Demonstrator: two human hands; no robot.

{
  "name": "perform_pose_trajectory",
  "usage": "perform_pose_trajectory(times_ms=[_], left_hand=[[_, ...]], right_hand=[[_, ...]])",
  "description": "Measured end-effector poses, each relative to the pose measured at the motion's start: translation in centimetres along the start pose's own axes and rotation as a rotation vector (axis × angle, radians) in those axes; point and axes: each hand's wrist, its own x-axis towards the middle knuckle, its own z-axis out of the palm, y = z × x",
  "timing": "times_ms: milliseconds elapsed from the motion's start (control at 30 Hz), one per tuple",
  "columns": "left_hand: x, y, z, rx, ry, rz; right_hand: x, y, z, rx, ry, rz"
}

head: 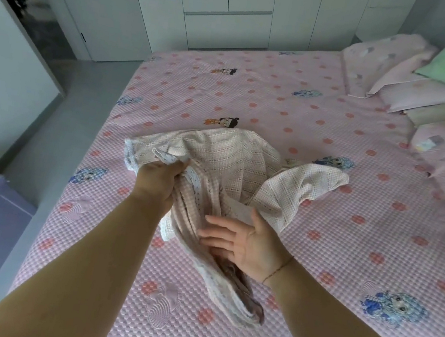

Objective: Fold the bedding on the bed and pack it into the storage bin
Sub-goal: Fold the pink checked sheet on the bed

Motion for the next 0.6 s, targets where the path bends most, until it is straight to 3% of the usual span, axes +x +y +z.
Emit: perform_pose_trajectory(times_ms=[67,133,300,467,600], left_hand=[[0.1,-0.1,-0.6,-0.004,0.015,-0.008],[0.3,-0.1,-1.2,0.006,0.026,-0.019],[1.0,-0.4,-2.5,0.030,0.024,-0.033],[1.4,-0.7,-2.8,0.063,0.009,-0.051],[1.5,-0.4,-2.9,0.091,0.003,-0.044]], right_hand=[[0.6,0.8,0.2,-0.108,-0.046,0.033],[1.6,1.5,0.6,-0.270,0.029,0.042],[4.3,1.4,0.8,-0.585,0.112,-0.118],[5.1,0.2,3.1,-0.828,0.005,-0.492],[5.1,-0.3,2.7,-1.287,0.029,-0.882]])
